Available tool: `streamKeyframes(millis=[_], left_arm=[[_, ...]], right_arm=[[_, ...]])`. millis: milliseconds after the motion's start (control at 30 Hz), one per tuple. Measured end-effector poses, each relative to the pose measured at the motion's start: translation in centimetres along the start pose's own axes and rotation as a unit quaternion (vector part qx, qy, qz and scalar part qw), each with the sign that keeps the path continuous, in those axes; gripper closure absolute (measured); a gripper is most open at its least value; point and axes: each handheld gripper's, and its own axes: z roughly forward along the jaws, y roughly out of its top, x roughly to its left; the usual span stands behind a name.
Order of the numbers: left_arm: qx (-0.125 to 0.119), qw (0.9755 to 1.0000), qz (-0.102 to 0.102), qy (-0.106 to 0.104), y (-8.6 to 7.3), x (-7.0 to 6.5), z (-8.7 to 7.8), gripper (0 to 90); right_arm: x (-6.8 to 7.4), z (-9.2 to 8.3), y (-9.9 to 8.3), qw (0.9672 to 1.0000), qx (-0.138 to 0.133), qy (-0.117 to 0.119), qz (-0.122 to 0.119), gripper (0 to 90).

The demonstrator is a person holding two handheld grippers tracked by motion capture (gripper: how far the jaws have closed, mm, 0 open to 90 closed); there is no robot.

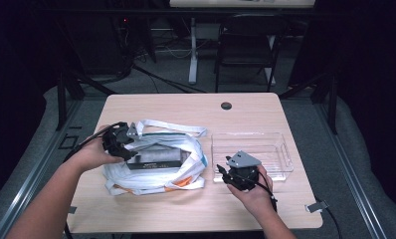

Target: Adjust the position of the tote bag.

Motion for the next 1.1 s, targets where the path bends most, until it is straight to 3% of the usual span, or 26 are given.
streamKeyframes(millis=[467, 1100], left_arm=[[0.014, 0.9991, 0.012, -0.037, 0.8, -0.8, 2.2, 42.9], [0.031, 0.9980, 0.036, -0.041, 1.6, -1.7, 4.4, 40.5]], right_arm=[[0.0, 0.0, -0.2, 1.0000, 0.003, 0.000, 0.000, 56.5], [0.2, 0.3, -0.4, 0.9999, 0.013, 0.005, -0.006, 56.5]])
